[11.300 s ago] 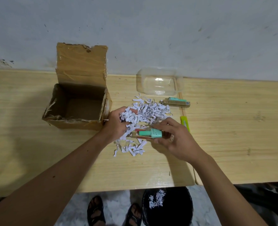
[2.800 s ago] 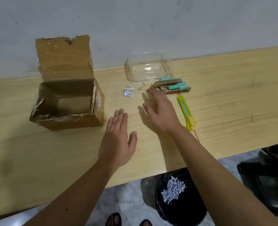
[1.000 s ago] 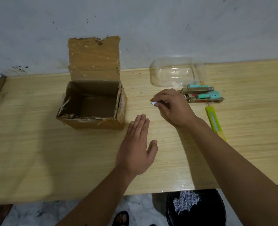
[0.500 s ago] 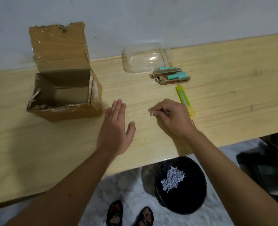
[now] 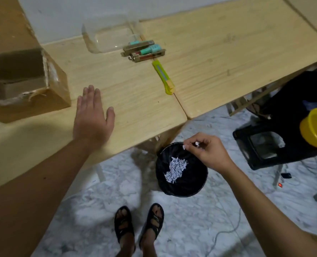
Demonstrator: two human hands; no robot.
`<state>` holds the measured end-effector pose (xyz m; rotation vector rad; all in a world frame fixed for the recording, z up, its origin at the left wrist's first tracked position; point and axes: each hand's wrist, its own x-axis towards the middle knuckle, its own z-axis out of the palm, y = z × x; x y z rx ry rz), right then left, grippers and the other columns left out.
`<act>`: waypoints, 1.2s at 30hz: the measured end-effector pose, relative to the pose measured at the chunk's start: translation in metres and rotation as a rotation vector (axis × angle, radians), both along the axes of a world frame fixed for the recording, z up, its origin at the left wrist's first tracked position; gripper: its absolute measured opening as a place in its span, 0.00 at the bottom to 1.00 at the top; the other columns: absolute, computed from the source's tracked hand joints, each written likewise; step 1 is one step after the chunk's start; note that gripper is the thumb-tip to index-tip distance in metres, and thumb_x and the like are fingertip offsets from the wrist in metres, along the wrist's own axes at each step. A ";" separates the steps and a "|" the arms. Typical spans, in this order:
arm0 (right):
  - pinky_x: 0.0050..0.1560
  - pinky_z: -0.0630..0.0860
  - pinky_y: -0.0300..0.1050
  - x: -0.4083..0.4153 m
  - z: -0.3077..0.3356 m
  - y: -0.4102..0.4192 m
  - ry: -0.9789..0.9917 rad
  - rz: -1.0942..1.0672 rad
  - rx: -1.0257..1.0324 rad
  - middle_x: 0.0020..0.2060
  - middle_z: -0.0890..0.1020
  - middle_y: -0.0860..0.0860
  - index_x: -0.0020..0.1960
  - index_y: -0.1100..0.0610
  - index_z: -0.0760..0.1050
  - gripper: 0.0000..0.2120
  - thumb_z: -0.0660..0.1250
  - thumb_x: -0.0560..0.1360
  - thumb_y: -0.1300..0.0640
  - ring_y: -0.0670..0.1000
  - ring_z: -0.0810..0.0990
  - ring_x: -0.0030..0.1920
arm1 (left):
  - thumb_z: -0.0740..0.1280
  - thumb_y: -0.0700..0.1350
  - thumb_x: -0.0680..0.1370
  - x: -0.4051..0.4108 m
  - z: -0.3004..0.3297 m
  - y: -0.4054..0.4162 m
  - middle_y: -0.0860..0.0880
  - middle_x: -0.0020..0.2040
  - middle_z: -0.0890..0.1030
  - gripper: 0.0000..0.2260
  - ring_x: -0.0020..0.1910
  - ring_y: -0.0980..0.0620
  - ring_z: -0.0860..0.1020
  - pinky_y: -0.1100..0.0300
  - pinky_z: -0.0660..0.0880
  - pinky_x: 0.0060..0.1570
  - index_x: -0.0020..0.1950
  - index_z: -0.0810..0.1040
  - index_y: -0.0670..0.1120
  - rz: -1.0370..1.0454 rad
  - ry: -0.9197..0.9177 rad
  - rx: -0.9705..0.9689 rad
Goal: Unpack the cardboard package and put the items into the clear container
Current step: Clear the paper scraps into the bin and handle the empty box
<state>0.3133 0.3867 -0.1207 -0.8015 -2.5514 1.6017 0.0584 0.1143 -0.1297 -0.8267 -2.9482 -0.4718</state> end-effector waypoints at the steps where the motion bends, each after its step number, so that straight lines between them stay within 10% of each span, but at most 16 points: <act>1: 0.45 0.81 0.52 0.011 -0.010 0.001 -0.039 -0.019 0.004 0.44 0.88 0.46 0.47 0.52 0.87 0.03 0.77 0.75 0.59 0.58 0.85 0.42 | 0.52 0.56 0.84 0.001 0.001 0.000 0.36 0.83 0.58 0.33 0.84 0.40 0.54 0.45 0.48 0.84 0.82 0.57 0.35 0.002 -0.012 -0.008; 12: 0.54 0.83 0.45 0.058 -0.061 -0.016 -0.233 -0.097 0.095 0.44 0.88 0.42 0.45 0.46 0.86 0.09 0.75 0.75 0.61 0.43 0.86 0.47 | 0.53 0.54 0.86 0.003 0.004 -0.003 0.38 0.85 0.54 0.31 0.85 0.42 0.50 0.47 0.45 0.84 0.83 0.54 0.37 -0.009 -0.061 -0.048; 28: 0.50 0.82 0.39 -0.007 0.004 -0.051 0.050 -0.132 0.027 0.43 0.88 0.47 0.46 0.55 0.86 0.03 0.74 0.78 0.60 0.44 0.86 0.45 | 0.61 0.49 0.85 0.008 0.015 -0.009 0.42 0.81 0.66 0.22 0.84 0.45 0.58 0.50 0.53 0.83 0.77 0.70 0.42 0.008 -0.107 0.161; 32: 0.47 0.78 0.32 -0.056 0.043 -0.081 0.151 -0.013 -0.022 0.45 0.88 0.49 0.51 0.56 0.85 0.05 0.72 0.78 0.63 0.47 0.85 0.46 | 0.63 0.47 0.81 0.016 0.028 -0.036 0.46 0.66 0.82 0.16 0.69 0.45 0.77 0.46 0.77 0.65 0.68 0.79 0.46 0.025 -0.068 0.278; 36: 0.56 0.80 0.43 -0.115 0.067 -0.112 0.225 0.126 -0.039 0.53 0.86 0.43 0.58 0.48 0.83 0.12 0.73 0.78 0.60 0.46 0.84 0.54 | 0.67 0.43 0.80 0.023 0.049 -0.089 0.51 0.53 0.85 0.11 0.53 0.50 0.82 0.55 0.79 0.48 0.61 0.83 0.47 0.044 -0.006 0.364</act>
